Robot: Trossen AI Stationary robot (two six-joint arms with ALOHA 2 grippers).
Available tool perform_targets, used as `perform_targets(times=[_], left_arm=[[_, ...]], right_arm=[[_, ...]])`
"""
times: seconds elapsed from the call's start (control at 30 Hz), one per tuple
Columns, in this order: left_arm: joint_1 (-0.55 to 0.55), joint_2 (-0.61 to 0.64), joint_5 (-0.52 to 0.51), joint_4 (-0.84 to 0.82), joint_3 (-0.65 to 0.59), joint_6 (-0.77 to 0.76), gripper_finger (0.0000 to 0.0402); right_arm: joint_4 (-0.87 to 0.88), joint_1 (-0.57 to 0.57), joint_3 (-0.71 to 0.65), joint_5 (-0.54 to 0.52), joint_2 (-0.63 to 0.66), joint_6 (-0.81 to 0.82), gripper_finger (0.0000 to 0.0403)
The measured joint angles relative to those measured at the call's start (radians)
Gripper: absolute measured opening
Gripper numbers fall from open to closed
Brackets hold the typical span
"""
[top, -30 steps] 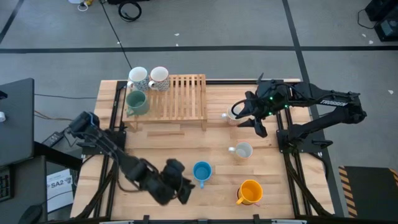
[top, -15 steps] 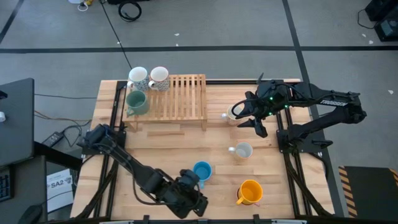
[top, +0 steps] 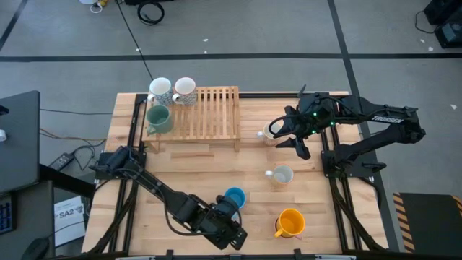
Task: Place coffee mugs
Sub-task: Put the blue mug on the shelf
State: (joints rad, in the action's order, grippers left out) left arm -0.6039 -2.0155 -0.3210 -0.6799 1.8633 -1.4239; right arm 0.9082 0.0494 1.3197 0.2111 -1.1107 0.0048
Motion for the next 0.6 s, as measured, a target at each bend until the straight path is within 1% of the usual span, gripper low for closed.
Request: perform_targets(times=[0.13,0.3,0.37,0.47,0.6], left_arm=[[0.013,0.000,0.008,0.002,0.000,0.005,0.0123],[0.019,0.000,0.011,-0.018,0.000,0.066,0.0123],[0.021,0.000,0.012,-0.042,0.000,0.042,0.0125],[0.023,0.000,0.014,-0.092,0.000,-0.010,0.0142],[0.025,-0.007,0.012,-0.162,0.000,-0.031,0.0182]], right_arm=[[0.000,0.000,0.000,0.000,0.000,0.000,0.0170],[0.000,0.000,0.000,0.000,0.000,0.000,0.0170],[0.000,0.000,0.000,0.000,0.000,0.000,0.0170],[0.000,0.000,0.000,0.000,0.000,0.000,0.0170],[0.000,0.000,0.000,0.000,0.000,0.000,0.0170]])
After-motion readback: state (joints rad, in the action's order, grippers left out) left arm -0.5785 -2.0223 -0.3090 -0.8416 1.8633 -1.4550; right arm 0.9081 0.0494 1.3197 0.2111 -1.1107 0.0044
